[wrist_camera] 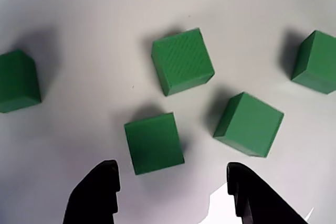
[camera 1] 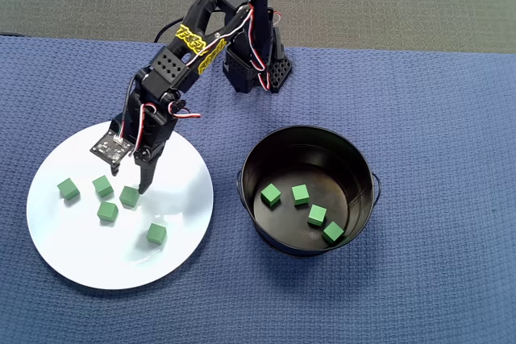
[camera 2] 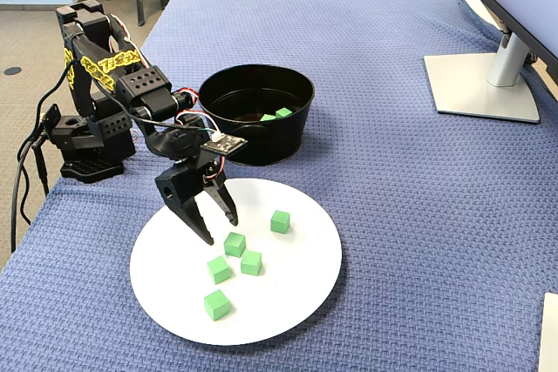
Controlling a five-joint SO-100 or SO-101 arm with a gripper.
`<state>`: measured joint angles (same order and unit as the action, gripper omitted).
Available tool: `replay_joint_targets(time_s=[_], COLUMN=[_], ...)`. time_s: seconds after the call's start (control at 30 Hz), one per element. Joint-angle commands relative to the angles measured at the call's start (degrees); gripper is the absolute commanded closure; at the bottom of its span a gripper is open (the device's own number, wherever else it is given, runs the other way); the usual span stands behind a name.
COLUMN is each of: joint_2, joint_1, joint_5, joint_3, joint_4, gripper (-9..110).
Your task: Pick up the green cubes from the white plate and place them in the black recipient
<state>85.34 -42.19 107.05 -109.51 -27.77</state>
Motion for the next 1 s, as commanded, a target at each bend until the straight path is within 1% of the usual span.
replay_joint_targets(time_s=[0.0, 0.13, 0.97], joint_2=[0.26, 0.44, -2.64], joint_1=[1.05, 1.23, 2.81], joint_5=[1.85, 2.29, 1.41], joint_3=[4.83, 3.52, 2.99], joint_4=[0.0, 1.41, 4.22], gripper=[83, 81, 84])
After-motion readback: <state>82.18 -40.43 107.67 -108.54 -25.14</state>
